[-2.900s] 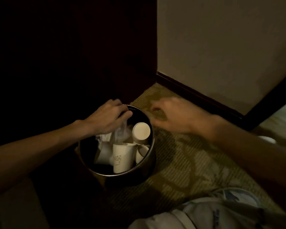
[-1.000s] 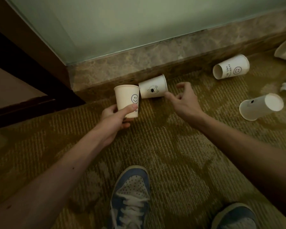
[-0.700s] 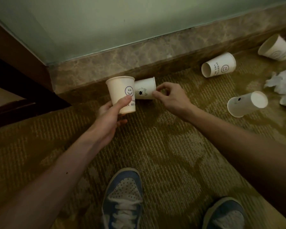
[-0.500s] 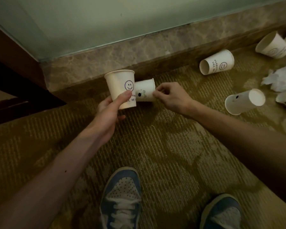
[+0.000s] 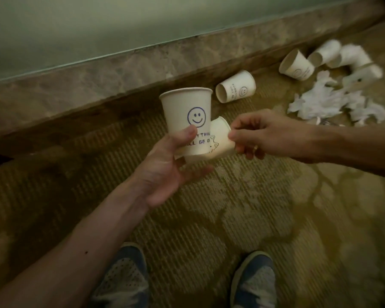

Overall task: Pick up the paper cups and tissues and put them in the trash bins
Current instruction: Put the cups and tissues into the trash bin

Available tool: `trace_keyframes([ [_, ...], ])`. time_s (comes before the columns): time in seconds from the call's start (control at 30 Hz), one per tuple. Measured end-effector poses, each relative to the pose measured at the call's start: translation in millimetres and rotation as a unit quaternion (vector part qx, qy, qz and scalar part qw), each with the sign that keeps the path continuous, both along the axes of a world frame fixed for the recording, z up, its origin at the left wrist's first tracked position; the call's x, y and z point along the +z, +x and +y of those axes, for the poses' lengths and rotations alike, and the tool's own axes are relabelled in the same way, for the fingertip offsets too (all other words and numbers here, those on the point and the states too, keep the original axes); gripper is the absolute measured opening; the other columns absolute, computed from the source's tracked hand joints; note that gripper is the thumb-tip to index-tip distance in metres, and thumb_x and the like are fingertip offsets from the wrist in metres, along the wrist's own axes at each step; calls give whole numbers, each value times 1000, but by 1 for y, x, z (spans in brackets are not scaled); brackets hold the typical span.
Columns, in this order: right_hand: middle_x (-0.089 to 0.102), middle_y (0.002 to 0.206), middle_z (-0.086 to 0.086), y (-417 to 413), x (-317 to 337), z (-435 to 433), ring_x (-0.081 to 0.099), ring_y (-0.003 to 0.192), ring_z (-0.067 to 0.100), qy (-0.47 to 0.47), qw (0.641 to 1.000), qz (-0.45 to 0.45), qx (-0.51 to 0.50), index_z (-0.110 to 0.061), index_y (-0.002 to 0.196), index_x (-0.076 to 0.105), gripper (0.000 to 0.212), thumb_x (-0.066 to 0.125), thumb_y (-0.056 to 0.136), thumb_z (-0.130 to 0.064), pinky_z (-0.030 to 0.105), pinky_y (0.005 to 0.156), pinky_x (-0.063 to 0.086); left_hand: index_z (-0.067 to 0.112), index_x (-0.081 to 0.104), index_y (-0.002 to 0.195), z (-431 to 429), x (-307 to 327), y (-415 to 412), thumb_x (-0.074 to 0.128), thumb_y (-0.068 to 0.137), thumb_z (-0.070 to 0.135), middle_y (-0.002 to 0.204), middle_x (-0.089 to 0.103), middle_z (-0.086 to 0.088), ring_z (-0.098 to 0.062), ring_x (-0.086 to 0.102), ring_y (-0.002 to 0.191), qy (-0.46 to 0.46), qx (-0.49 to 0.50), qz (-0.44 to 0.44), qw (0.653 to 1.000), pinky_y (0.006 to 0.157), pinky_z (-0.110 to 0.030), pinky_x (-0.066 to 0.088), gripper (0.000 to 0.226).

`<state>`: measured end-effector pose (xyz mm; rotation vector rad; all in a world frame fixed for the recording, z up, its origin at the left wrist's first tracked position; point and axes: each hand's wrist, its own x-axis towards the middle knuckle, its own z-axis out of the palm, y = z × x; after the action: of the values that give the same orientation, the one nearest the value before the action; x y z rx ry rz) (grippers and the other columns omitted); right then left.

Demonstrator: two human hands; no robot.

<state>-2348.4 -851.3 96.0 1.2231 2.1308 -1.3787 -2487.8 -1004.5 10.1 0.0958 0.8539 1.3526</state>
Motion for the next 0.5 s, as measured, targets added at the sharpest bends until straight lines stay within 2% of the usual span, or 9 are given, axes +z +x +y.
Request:
trace_keyframes([
  [0.07, 66, 67, -3, 15, 4, 2, 59, 58, 8, -4, 1000, -1, -13, -11, 93, 64, 14, 55, 98, -21, 20, 50, 46, 24, 78, 100, 11, 4, 11, 80, 64, 35, 113, 72, -8, -23, 70, 102, -3, -15, -3, 1000, 81, -40, 57, 37],
  [0.13, 67, 67, -3, 25, 3, 5, 60, 58, 8, 3, 1000, -3, -24, -12, 92, 64, 13, 56, 98, -21, 21, 49, 46, 20, 77, 99, 22, 7, 19, 78, 59, 40, 110, 74, -7, -20, 71, 95, -7, -24, -6, 1000, 78, -34, 57, 44],
  [0.23, 69, 68, -2, 37, 0, 15, 60, 59, 9, 37, 999, -16, -28, -17, 91, 66, 13, 57, 97, -24, 22, 50, 47, 17, 77, 96, 36, 6, 26, 78, 59, 40, 106, 74, -8, -20, 72, 90, -26, -23, -3, 999, 73, -33, 57, 43],
  [0.33, 68, 79, -7, 50, -3, 37, 61, 66, 1, 173, 984, -31, -13, -27, 93, 67, 11, 60, 93, -36, 18, 57, 46, 17, 69, 107, 46, 2, 29, 75, 66, 39, 103, 75, -7, -21, 72, 90, -53, -22, 10, 998, 71, -34, 58, 46],
  [0.4, 64, 98, -4, 60, -9, 54, 58, 82, 7, 285, 957, -54, 17, -26, 102, 66, 20, 62, 90, -41, 24, 69, 45, 17, 67, 109, 51, -2, 29, 73, 66, 38, 102, 75, -6, -21, 72, 91, -62, -25, 9, 998, 71, -34, 58, 48],
  [0.43, 60, 109, 2, 65, -15, 61, 56, 95, 15, 321, 943, -80, 35, -25, 111, 64, 29, 63, 88, -43, 30, 80, 45, 17, 67, 110, 53, -3, 29, 73, 66, 38, 102, 75, -6, -21, 72, 91, -65, -29, 10, 997, 72, -34, 57, 49],
  [0.5, 47, 131, 12, 74, -29, 71, 44, 121, 30, 336, 928, -150, 54, -25, 130, 54, 50, 65, 85, -46, 44, 100, 39, 17, 66, 111, 58, -9, 28, 74, 66, 39, 102, 75, -5, -21, 72, 92, -71, -38, 16, 997, 76, -36, 56, 51],
])
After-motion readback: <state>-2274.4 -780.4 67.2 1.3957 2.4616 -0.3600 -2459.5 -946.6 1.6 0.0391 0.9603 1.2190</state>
